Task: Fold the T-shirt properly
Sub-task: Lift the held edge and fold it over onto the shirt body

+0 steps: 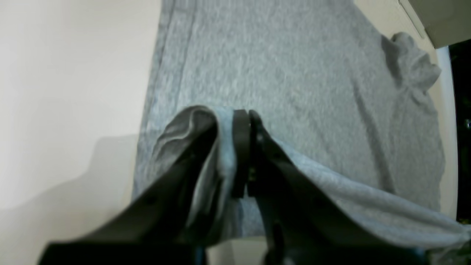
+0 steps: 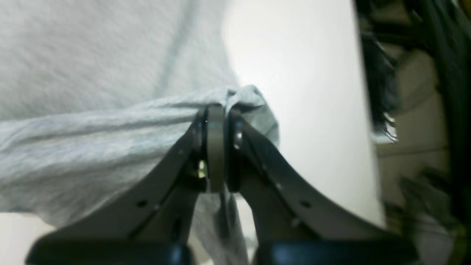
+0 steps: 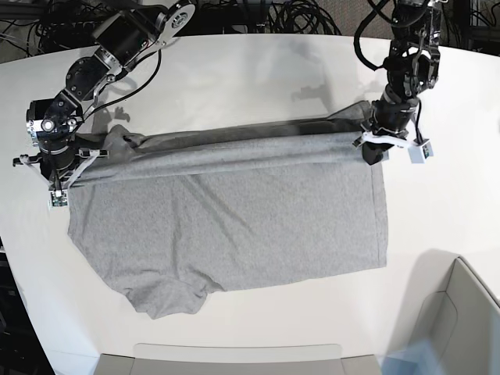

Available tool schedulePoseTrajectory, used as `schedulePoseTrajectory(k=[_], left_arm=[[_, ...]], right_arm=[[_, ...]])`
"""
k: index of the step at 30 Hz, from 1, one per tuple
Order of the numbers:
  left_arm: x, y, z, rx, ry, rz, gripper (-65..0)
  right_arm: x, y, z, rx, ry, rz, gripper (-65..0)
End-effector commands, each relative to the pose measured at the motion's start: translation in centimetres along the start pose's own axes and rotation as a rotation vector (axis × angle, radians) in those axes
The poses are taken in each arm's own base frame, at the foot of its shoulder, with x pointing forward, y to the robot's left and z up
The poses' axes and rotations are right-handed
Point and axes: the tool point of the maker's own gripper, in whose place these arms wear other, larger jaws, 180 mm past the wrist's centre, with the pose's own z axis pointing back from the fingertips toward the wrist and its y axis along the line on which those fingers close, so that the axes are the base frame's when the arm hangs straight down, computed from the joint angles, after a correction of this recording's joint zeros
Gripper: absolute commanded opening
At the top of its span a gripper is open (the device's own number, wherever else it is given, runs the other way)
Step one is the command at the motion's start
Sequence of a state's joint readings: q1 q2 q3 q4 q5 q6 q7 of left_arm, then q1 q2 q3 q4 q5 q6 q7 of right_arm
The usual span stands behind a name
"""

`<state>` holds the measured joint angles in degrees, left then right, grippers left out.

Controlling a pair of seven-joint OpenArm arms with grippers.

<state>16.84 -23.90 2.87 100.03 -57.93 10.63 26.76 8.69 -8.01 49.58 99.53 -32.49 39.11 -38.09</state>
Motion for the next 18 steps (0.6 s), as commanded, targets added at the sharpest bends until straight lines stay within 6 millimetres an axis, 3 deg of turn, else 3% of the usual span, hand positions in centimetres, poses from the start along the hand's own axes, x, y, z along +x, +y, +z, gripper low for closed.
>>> schedulePoseTrajectory(k=[1,5,11,15,18], left_arm=[[1.8,0.0,-0.1,0.011,-0.049,-0.011,-65.0],[2.7,-0.2,-1.3,0.03,-0.022,0.009,-65.0],[3.9,0.2,-3.4,0.049,0.002,0.026,-65.0],[5.0,-0.6,-3.8,0.034,-0.017,0.025,-65.0],[5.6,-0.9,-4.6,0.032,-0.002,0.028,-65.0]], right_arm=[[1.3,-0.2,-0.1,0.004,-0.052,0.011,-65.0],[1.7,0.8,-1.3,0.047,-0.071,-0.001,-65.0],[3.8,0.5,-1.8,0.048,-0.109,0.003,-65.0],[5.2,1.7,-2.2,0.082,-0.13,0.069,-65.0],[5.1,3.5,-3.3,0.141,-0.109,0.118,-65.0]])
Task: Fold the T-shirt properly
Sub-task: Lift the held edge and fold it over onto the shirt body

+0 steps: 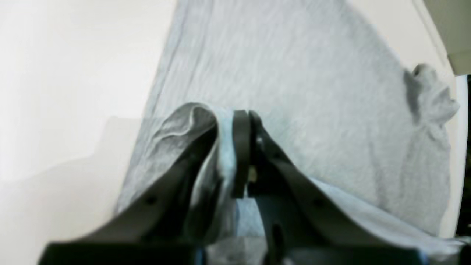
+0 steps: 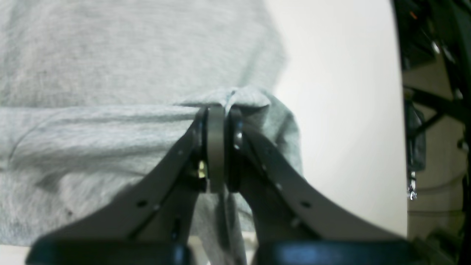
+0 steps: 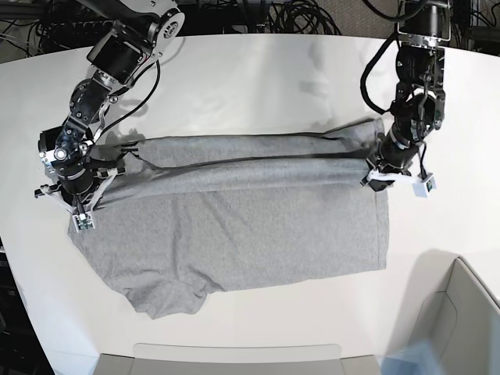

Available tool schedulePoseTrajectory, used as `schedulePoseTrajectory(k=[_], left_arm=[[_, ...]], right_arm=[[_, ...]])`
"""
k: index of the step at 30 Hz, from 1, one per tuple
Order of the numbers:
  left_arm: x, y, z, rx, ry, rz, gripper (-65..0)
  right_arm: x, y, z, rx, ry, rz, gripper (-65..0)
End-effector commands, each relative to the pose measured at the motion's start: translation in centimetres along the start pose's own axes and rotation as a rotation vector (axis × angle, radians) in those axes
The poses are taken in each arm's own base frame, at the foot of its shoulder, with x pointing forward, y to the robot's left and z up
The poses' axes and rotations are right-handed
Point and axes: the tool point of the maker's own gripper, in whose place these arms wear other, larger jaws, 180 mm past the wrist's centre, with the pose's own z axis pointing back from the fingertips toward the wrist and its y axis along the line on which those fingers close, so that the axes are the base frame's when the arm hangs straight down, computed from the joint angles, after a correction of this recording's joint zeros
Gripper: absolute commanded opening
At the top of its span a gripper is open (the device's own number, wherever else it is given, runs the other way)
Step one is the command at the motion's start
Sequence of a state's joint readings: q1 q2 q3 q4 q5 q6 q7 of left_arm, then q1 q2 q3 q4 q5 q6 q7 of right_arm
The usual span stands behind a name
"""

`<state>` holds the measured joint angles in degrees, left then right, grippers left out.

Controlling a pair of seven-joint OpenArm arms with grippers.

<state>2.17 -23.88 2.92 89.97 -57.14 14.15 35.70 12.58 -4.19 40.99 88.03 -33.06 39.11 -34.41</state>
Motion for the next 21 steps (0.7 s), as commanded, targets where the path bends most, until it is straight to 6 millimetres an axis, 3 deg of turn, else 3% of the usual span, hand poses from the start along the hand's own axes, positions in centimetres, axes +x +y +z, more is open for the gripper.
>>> schedulePoseTrajectory(k=[1,6,15,16,19,21], left_arm=[[1.9,-0.6,-0.2,-0.014,-0.039,-0.01,-65.0],[2.5,0.3,-1.7,0.02,-0.028,0.012,-65.0],[2.7,0.5,-2.1,0.027,-0.024,0.021,-64.0],[2.6,0.5,-2.0,0.027,-0.023,0.021,-58.7],[2.6,0.4,-1.9,0.023,-0.023,0.02,-45.9],[3.2,-0.3,-1.4,0.002,-0.046,0.011,-43.1]], right_arm=[[1.7,-0.7,0.1,-0.002,-0.048,0.022,-65.0],[2.0,0.8,-0.9,0.049,-0.042,0.052,-65.0],[2.8,0.5,-1.8,0.059,-0.035,0.057,-65.0],[2.8,0.5,-1.9,0.055,-0.032,0.058,-63.7],[3.1,-0.3,-1.7,0.016,-0.042,0.037,-49.9],[3.4,-0.9,-1.3,0.003,-0.052,0.048,-40.4]])
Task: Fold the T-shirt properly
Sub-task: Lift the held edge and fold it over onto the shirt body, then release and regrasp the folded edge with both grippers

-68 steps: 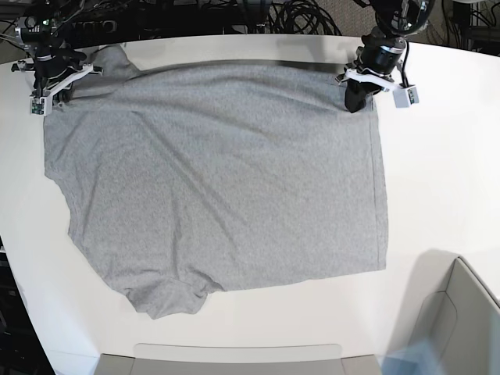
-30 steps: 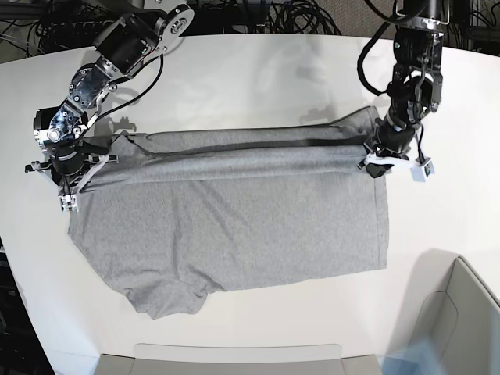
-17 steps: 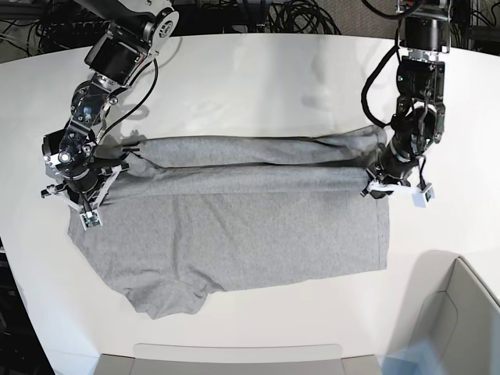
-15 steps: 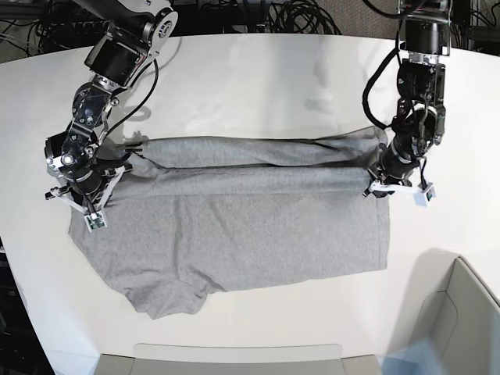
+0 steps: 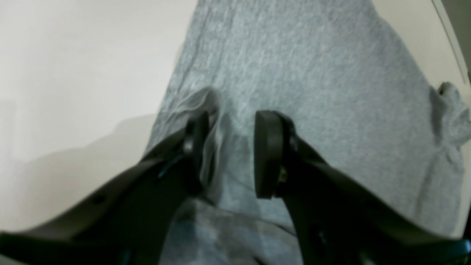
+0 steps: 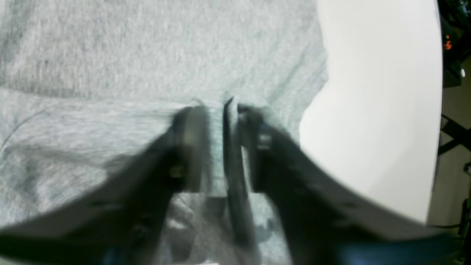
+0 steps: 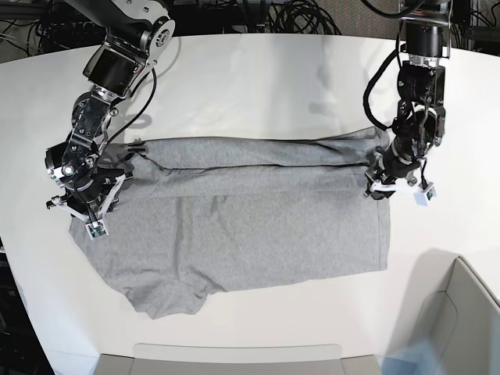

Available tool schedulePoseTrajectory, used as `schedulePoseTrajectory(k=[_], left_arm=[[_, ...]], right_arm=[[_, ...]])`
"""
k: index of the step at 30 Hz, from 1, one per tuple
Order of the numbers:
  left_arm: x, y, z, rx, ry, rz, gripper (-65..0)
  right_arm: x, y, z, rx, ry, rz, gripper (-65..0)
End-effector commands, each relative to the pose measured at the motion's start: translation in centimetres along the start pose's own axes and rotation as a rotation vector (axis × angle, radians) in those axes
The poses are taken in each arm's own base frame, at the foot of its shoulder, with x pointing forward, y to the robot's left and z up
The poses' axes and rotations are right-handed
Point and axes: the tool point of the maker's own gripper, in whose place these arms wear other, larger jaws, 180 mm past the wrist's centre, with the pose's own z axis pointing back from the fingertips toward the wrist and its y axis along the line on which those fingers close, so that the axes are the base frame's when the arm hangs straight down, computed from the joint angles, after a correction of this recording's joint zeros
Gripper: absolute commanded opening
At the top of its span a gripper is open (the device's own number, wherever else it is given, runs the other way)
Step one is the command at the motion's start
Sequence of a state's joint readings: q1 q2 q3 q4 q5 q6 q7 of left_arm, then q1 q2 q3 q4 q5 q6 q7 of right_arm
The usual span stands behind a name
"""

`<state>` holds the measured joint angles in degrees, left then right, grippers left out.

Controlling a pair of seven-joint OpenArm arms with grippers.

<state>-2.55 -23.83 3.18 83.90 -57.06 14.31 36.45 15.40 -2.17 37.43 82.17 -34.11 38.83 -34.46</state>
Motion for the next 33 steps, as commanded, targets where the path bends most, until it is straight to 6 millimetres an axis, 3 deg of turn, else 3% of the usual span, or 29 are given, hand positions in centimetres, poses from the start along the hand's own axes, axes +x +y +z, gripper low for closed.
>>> schedulePoseTrajectory(k=[1,3,6,9,15,17,22,26,30,33], left_arm=[[2.1,-1.3,0.8,-0.038,-0.061,-0.019,-43.7],[2.4,-2.5,1.8,-0.07,-0.081,-0.035,-45.0],[2.5,-4.5,3.5,-0.129,-0.107,-0.065,-47.1],[0.3,-4.4,4.5,-0.139,-0.076,-0.085,-50.1],[-3.2,-1.7,5.0,-0.086,-0.002,-0.081,-58.1],[-4.2,-0.8,4.9,-0.065,0.023,-0.077,-60.7],[-8.4,2.7,2.5,0.032,0.157,-0.077,-62.2],[-9.2,4.6,1.3,0.088,0.192,-0.066,-62.2],[-8.5,8.1,1.9,0.163,0.197,-0.105,-62.3],[-8.0,8.6,2.2,0.172,0.192,-0.12,-62.3]], right_arm=[[2.7,-2.2,0.9,-0.057,-0.079,0.0,-37.1],[3.4,-3.0,1.7,-0.082,-0.103,0.011,-32.3],[4.0,-4.0,3.3,-0.134,-0.128,0.017,-31.9],[2.0,-3.2,3.7,-0.13,-0.099,0.032,-33.5],[-2.8,0.0,3.3,-0.026,-0.053,-0.028,-41.1],[-4.3,-0.2,2.8,-0.006,-0.028,-0.046,-42.6],[-7.8,0.2,0.3,0.067,0.071,-0.081,-42.9],[-8.7,-1.1,-0.3,0.065,0.104,-0.079,-42.9],[-9.3,-2.8,0.0,0.037,0.12,-0.06,-42.9],[-9.5,-3.0,0.3,0.028,0.126,-0.051,-42.9]])
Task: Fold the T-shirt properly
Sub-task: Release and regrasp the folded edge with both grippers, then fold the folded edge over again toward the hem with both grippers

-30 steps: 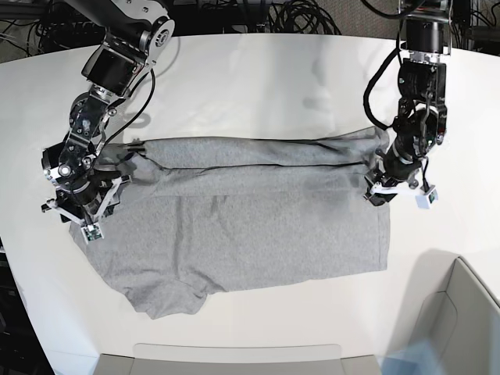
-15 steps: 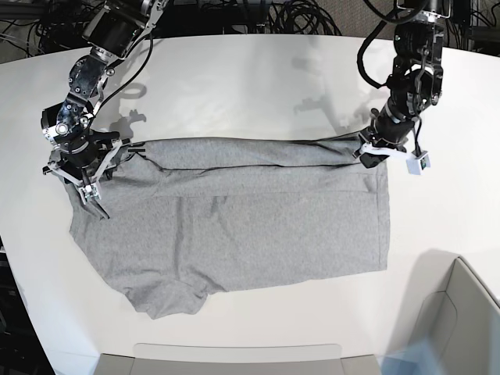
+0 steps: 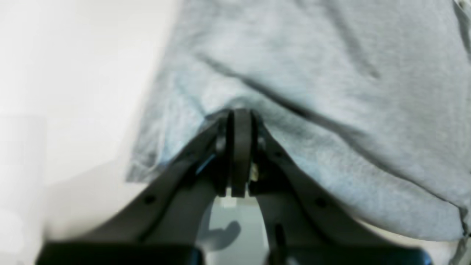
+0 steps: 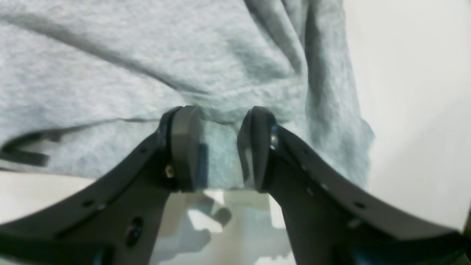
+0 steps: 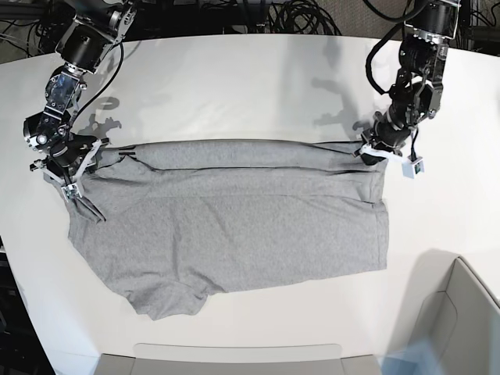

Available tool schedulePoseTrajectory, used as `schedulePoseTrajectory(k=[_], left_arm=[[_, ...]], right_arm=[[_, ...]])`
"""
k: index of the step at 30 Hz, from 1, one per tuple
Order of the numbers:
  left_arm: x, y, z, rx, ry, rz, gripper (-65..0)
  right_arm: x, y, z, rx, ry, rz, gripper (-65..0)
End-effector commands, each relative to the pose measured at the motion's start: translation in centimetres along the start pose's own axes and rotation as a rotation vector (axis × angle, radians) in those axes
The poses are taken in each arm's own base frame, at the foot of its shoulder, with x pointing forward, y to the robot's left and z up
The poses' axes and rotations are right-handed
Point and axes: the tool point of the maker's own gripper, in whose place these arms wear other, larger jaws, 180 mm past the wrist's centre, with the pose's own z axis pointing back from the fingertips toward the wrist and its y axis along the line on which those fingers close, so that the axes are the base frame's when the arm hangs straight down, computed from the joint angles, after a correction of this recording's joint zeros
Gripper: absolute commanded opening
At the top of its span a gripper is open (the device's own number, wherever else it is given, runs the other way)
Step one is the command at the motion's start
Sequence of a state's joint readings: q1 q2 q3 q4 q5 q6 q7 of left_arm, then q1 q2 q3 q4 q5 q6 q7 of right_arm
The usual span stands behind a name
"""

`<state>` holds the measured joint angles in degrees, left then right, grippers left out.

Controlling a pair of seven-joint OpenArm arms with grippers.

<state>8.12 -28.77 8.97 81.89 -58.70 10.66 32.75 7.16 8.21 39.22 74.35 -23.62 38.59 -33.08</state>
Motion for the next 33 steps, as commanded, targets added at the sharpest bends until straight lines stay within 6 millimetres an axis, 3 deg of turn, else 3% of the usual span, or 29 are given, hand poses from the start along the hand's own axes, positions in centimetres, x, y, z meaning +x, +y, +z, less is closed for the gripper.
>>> schedulePoseTrajectory(k=[1,4,6,10,13,15,16,18,21,25,28,33], left_arm=[[-0.4,2.2,0.4,0.083,0.036,-0.009,-62.3],[0.5,0.8,1.1,0.045,0.014,-0.029,-62.3],[0.8,-0.6,2.0,0.007,-0.006,-0.05,-62.3],[3.9,-3.2,4.9,-0.069,-0.122,-0.05,-62.3],[5.9,-5.5,6.7,-0.127,-0.196,-0.072,-62.3],[6.0,-5.9,6.7,-0.138,-0.196,-0.076,-62.3],[6.0,-6.5,6.3,-0.147,-0.192,-0.074,-62.3],[5.8,-8.4,4.5,-0.176,-0.163,-0.079,-63.3],[4.0,-9.4,1.2,-0.161,-0.053,-0.119,-65.0],[1.7,-9.0,-1.8,-0.115,0.027,-0.167,-65.0],[0.1,-7.6,-3.0,-0.072,0.064,-0.184,-65.0],[-3.4,-5.7,-3.4,-0.035,0.145,-0.219,-65.0]], right_arm=[[0.7,-1.5,0.6,-0.046,-0.007,0.014,-42.9],[1.7,-1.8,2.2,-0.084,-0.054,0.026,-42.9],[3.7,-1.4,3.9,-0.106,-0.139,0.005,-42.9],[6.5,-1.3,6.7,-0.161,-0.232,0.033,-43.4],[7.3,-0.5,7.0,-0.153,-0.248,0.073,-51.7],[7.4,-0.5,6.9,-0.15,-0.249,0.069,-61.6],[7.3,-0.2,6.5,-0.137,-0.24,0.068,-65.0],[6.6,0.7,5.4,-0.102,-0.213,0.076,-65.0],[5.7,1.6,3.2,-0.055,-0.153,0.089,-65.0],[5.1,2.2,1.1,-0.005,-0.113,0.055,-65.0],[4.3,2.4,0.0,0.022,-0.08,0.042,-65.0],[1.2,3.9,-1.1,0.071,-0.006,0.027,-65.0]])
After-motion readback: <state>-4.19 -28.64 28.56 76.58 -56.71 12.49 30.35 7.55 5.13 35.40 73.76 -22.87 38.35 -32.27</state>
